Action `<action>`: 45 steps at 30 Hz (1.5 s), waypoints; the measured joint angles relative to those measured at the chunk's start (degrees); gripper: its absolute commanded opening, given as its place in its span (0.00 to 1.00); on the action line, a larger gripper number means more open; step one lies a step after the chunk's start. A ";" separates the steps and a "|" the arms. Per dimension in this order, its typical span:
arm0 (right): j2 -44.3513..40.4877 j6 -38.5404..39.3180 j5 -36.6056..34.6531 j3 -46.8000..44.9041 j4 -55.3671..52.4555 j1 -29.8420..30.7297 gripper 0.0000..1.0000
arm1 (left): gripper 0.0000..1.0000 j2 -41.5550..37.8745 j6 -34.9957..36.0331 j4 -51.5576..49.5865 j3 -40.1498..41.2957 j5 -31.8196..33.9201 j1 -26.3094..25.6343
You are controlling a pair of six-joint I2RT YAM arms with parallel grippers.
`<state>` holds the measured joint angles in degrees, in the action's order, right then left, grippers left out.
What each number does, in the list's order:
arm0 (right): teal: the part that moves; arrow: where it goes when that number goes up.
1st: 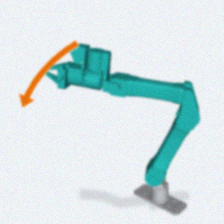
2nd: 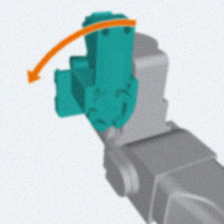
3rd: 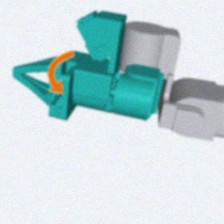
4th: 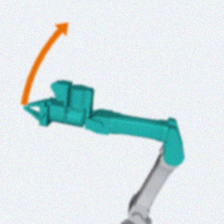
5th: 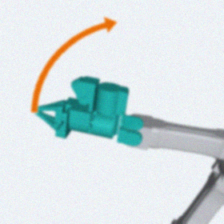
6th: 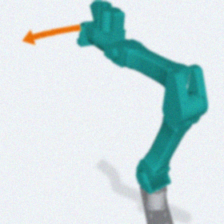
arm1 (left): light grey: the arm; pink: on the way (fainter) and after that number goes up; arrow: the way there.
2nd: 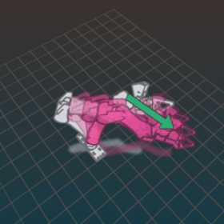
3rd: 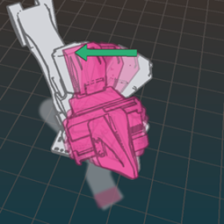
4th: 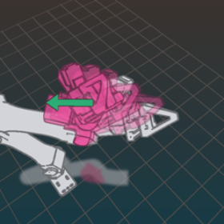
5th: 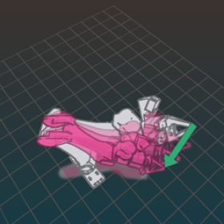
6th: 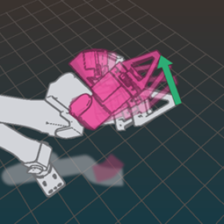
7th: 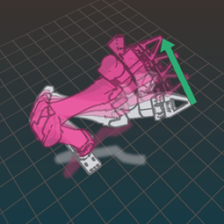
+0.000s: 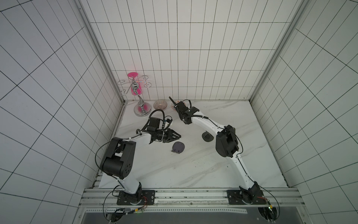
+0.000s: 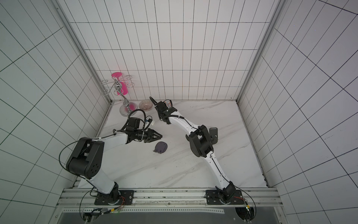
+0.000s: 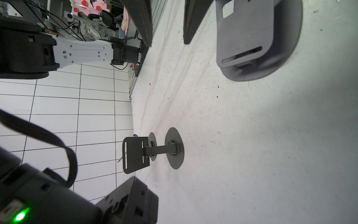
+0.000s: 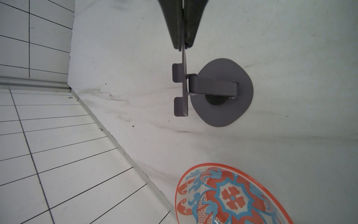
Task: Open the phone stand
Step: Place the phone stand at the center of the board, then pick up the phone stand at the center of the board.
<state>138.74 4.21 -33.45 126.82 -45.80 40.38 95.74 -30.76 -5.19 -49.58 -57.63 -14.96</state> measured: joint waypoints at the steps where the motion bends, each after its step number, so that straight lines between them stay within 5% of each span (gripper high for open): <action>1: -0.50 -0.24 1.36 -0.26 -0.24 -0.11 0.22 | 0.30 -0.07 0.04 -0.04 0.00 0.00 0.00; 9: -0.76 -0.37 11.15 -5.73 -8.66 -1.01 0.43 | 0.30 -2.03 0.85 -2.34 0.00 1.07 0.11; 15: -11.93 -0.81 14.64 -6.27 -7.89 -1.55 0.51 | 0.30 -5.35 1.09 -2.82 -0.02 2.10 0.57; 26: -18.38 -3.02 18.40 -6.29 -7.82 -2.54 0.52 | 0.32 -7.04 1.90 -5.88 -0.02 3.48 0.83; 32: -22.12 -7.04 19.43 -7.32 -10.51 -2.54 0.52 | 0.45 -12.98 6.86 -15.43 -0.02 13.07 0.33; 40: -47.52 -16.22 29.86 -36.17 -3.91 -2.36 0.51 | 0.55 -23.43 7.54 -26.71 2.69 30.88 -5.95; 45: -52.74 -22.51 43.06 -53.33 6.91 -0.81 0.53 | 0.54 -26.73 2.56 -26.10 9.20 34.97 -8.39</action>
<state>86.00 -18.31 9.61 73.49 -38.89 39.57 69.01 -28.21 -31.29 -40.38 -22.65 -23.35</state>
